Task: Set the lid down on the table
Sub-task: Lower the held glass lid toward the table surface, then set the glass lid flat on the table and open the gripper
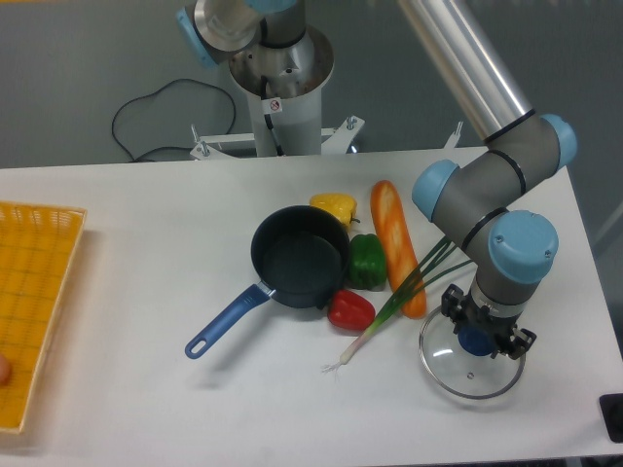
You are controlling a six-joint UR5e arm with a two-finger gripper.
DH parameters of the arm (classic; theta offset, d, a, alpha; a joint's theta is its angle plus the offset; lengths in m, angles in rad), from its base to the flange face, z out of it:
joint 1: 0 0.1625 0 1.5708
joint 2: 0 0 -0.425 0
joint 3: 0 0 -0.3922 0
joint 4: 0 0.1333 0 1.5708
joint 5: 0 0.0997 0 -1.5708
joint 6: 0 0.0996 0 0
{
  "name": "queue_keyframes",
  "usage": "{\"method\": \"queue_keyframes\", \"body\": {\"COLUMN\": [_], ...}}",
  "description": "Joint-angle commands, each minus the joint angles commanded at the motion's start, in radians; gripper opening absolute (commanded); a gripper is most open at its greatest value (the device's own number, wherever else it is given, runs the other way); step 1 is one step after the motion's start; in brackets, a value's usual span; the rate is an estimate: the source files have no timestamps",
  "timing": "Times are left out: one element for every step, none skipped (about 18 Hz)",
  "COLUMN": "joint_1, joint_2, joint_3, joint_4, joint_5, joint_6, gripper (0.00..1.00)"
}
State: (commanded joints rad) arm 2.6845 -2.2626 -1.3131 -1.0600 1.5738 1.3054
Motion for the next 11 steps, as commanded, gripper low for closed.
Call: {"method": "queue_keyframes", "body": {"joint_1": [0.0, -0.002, -0.002, -0.002, -0.002, -0.002, -0.002, -0.002, -0.002, -0.002, -0.002], "joint_2": [-0.002, -0.003, -0.003, -0.006, -0.009, -0.009, -0.009, -0.011, -0.015, -0.015, -0.015], "joint_3": [0.0, -0.002, -0.006, -0.009, -0.011, -0.011, -0.011, -0.011, -0.011, -0.011, -0.011], "joint_4": [0.0, 0.0, 0.0, 0.0, 0.0, 0.0, 0.0, 0.0, 0.0, 0.0, 0.0], "joint_5": [0.006, 0.006, 0.005, 0.005, 0.005, 0.005, 0.005, 0.005, 0.005, 0.005, 0.005], "joint_6": [0.0, 0.0, 0.0, 0.0, 0.0, 0.0, 0.002, 0.0, 0.0, 0.0, -0.002], "gripper": [0.59, 0.59, 0.59, 0.59, 0.59, 0.59, 0.59, 0.59, 0.59, 0.59, 0.59]}}
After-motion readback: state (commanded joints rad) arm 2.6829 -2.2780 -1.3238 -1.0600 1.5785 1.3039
